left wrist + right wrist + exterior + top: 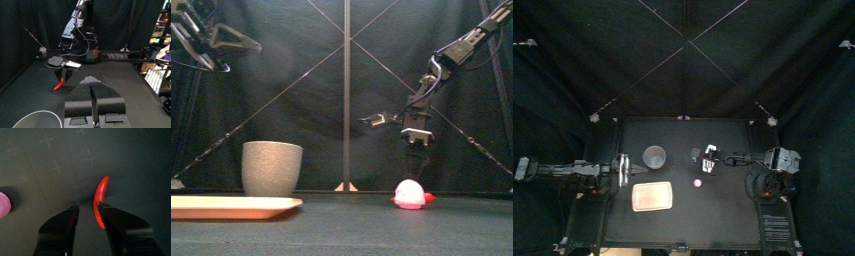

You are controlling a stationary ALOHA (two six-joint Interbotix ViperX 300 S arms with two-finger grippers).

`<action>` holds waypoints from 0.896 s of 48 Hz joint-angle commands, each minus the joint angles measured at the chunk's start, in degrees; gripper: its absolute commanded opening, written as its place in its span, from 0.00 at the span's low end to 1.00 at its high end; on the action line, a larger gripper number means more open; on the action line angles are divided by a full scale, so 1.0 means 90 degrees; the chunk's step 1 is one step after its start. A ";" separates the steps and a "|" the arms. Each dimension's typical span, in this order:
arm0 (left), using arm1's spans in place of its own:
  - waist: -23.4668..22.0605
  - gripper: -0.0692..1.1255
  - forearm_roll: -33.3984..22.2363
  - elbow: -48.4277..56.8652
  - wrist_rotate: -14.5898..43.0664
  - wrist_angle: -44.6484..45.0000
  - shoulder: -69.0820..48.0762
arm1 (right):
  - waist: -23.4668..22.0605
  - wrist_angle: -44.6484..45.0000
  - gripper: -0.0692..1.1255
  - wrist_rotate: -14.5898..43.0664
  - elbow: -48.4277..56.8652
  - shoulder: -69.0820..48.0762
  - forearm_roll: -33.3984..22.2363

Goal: Pick the red chile then place it on the pink plate
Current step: Pick the red chile

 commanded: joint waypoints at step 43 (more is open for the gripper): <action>0.0068 0.03 0.0010 -0.0049 0.0010 -0.0020 0.0020 | -0.0459 -0.0264 0.58 0.0020 0.0244 -0.0059 -0.0059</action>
